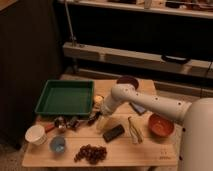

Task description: Wipe tray with brush

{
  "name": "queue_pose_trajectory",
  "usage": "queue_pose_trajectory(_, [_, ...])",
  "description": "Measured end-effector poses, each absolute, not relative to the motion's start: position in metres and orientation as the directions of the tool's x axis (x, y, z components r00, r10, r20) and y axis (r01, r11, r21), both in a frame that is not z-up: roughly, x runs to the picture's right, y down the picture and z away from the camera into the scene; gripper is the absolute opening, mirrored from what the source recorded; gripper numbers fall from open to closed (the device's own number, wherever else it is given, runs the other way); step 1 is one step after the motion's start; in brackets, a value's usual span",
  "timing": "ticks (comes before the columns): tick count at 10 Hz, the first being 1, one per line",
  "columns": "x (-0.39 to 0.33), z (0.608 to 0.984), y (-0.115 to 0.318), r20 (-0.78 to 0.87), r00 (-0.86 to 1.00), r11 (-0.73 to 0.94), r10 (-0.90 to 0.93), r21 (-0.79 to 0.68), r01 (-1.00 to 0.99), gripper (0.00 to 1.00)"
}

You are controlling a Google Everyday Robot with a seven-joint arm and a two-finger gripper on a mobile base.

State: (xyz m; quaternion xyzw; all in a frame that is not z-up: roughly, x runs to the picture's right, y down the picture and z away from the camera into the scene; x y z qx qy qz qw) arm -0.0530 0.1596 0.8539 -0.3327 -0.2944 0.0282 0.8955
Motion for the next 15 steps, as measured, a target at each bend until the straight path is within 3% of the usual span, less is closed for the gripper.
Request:
queue_pose_trajectory(4, [-0.057,0.864,0.164,0.492,0.842,0.753,0.220,-0.634,0.174,0.28])
queue_pose_trajectory(6, [-0.058,0.864,0.168,0.486,0.854,0.745,0.188,-0.637,0.198,0.15])
queue_pose_trajectory(10, [-0.064,0.855,0.173,0.489,0.864,0.737,0.117,-0.626,0.255,0.14])
queue_pose_trajectory(12, [-0.066,0.833,0.159,0.504,0.855,0.749,0.121,-0.611,0.254,0.14])
queue_pose_trajectory(15, [-0.051,0.769,0.124,0.529,0.840,0.771,0.118,-0.582,0.259,0.14])
